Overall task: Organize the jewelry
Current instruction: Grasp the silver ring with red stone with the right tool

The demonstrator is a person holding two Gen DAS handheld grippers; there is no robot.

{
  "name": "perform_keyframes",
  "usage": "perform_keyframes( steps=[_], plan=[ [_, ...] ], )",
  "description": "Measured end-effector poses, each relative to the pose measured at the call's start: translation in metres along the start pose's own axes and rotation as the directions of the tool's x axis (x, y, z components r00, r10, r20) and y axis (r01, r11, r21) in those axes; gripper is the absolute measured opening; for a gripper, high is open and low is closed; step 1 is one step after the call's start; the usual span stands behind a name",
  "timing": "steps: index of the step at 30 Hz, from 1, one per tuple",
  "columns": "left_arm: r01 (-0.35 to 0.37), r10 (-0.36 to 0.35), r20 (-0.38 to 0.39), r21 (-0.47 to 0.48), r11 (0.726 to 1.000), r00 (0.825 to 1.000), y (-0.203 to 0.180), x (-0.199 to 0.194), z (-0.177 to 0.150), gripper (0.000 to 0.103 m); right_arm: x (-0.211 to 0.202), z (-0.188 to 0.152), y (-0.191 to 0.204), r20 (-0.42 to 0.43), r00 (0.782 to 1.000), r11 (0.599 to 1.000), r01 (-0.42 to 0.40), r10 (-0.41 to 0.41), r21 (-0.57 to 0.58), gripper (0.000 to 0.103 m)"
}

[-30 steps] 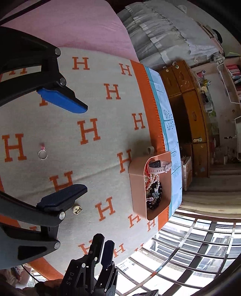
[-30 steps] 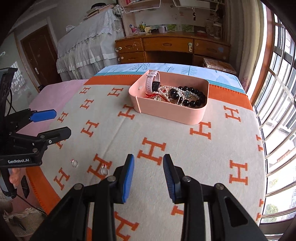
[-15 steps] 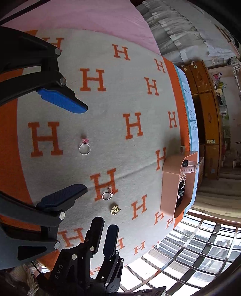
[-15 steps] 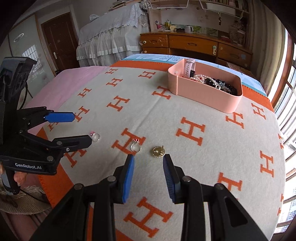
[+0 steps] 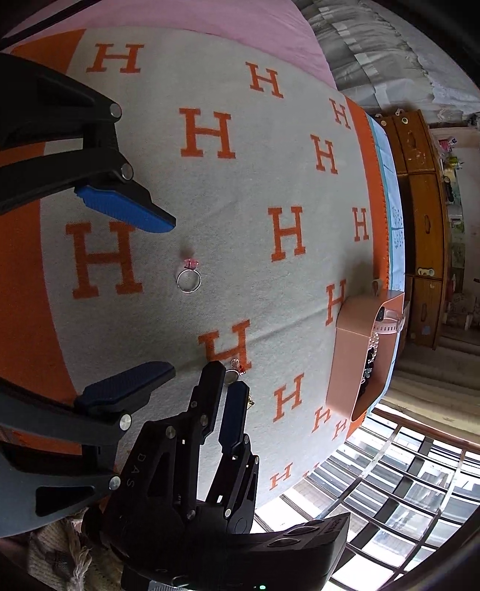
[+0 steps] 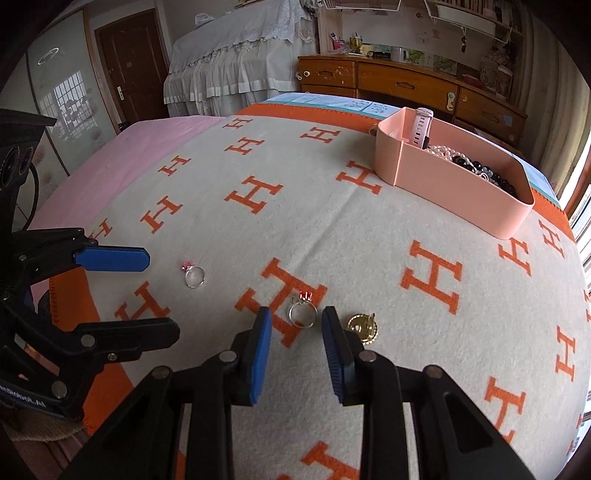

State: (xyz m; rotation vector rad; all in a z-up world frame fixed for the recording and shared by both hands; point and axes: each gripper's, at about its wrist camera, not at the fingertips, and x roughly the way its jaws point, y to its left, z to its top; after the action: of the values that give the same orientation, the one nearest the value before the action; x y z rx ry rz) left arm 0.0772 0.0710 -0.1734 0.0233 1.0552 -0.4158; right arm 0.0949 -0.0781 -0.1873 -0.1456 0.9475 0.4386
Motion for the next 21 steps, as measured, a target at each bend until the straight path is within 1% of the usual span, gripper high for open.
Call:
perform_keyframes(
  steps=[3,5,6,7,9,11,13,14,16,21],
  plan=[
    [0.032,-0.032,-0.009,-0.024,0.999,0.999,0.004,0.003,0.001,0.067,0.003,0.003,0.004,-0.001,1.0,0.999,0.027,-0.027,-0.025,0.025],
    [0.047,-0.048,-0.019,-0.044,0.998,0.999,0.007,0.006,0.001,0.064,0.004,0.005,0.005,-0.001,0.999,0.998,0.045,-0.045,-0.038,0.021],
    [0.056,-0.057,-0.025,-0.057,0.997,0.998,0.009,0.008,0.001,0.062,0.005,0.005,0.005,-0.001,0.999,0.998,0.049,-0.049,-0.039,0.019],
    [0.065,-0.067,-0.031,-0.07,0.995,0.997,0.01,0.01,0.001,0.058,0.005,0.006,0.005,-0.001,0.999,0.998,0.052,-0.052,-0.035,0.016],
    [0.079,-0.084,-0.044,-0.097,0.992,0.996,0.013,0.014,0.002,0.052,0.005,0.007,0.002,-0.003,0.999,0.999,0.046,-0.046,-0.024,0.016],
    [0.088,-0.093,-0.043,-0.11,0.99,0.995,0.014,0.014,0.004,0.051,0.005,0.006,0.002,-0.002,0.999,0.999,0.042,-0.042,-0.017,0.016],
    [0.106,-0.113,-0.049,-0.121,0.987,0.992,0.013,0.016,0.006,0.043,0.003,0.005,0.0,-0.001,0.999,0.999,0.037,-0.037,-0.006,0.015],
    [0.115,-0.122,-0.054,-0.127,0.985,0.991,0.012,0.017,0.007,0.041,0.003,0.005,-0.001,-0.001,1.0,1.0,0.031,-0.031,0.003,0.015],
    [0.119,-0.128,-0.064,-0.133,0.984,0.99,0.01,0.021,0.01,0.041,0.0,0.002,-0.003,0.001,1.0,1.0,0.014,-0.014,0.022,0.015],
    [0.094,-0.104,-0.065,-0.138,0.986,0.992,0.009,0.026,0.016,0.041,-0.007,-0.009,-0.006,0.013,1.0,0.999,-0.018,0.018,0.047,0.016]
  ],
)
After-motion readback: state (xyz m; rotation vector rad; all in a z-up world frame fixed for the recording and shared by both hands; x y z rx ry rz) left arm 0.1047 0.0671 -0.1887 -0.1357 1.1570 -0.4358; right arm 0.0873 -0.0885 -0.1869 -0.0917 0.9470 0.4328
